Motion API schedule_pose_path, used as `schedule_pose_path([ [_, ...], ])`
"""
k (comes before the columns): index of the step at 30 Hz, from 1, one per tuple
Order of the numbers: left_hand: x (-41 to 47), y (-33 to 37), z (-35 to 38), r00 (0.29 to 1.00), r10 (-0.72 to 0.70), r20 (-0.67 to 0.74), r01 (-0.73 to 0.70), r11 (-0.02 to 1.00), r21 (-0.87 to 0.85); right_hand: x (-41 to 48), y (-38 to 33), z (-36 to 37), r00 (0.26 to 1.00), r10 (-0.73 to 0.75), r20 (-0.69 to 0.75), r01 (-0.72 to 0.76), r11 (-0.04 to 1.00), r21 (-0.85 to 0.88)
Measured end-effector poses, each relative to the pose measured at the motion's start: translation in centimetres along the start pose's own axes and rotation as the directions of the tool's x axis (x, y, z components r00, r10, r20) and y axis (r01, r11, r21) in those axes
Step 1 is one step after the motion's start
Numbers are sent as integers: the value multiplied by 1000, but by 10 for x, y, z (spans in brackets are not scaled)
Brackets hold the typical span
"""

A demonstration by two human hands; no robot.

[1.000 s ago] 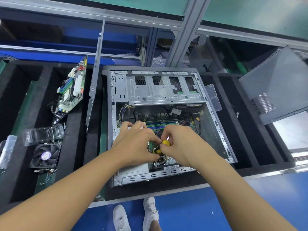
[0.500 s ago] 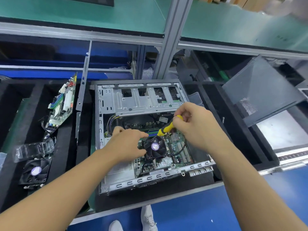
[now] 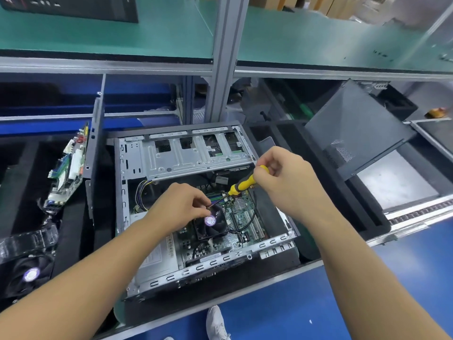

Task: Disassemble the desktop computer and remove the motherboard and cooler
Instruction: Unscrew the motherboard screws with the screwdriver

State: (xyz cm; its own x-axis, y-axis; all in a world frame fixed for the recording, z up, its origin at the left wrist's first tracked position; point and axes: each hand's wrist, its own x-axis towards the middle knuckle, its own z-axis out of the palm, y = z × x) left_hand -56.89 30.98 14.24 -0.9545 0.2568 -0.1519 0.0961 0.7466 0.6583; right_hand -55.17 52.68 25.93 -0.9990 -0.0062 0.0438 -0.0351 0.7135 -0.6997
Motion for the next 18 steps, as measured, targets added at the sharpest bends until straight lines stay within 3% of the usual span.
schedule_pose_path([
  [5, 6, 3, 4, 1000, 11, -21, -11, 1000, 3, 3, 8, -4, 1000, 19, -22, -19, 1000, 10],
  [9, 16, 11, 6, 1000, -16, -6, 16, 1000, -2, 5, 17, -11, 992, 15, -125, -13, 1000, 12],
  [12, 30, 30, 9, 999, -34, -19, 30, 985, -171, 7, 29, -21, 976, 43, -216, -40, 999, 22],
  [15, 49, 61, 24, 995, -19, 93, 59, 892, -447, 9, 44, -39, 955, 121, -272, -102, 991, 84],
  [18, 73, 95, 48, 985, -39, 170, 128, 821, -557, 11, 67, -62, 943, 165, -289, -127, 981, 148],
])
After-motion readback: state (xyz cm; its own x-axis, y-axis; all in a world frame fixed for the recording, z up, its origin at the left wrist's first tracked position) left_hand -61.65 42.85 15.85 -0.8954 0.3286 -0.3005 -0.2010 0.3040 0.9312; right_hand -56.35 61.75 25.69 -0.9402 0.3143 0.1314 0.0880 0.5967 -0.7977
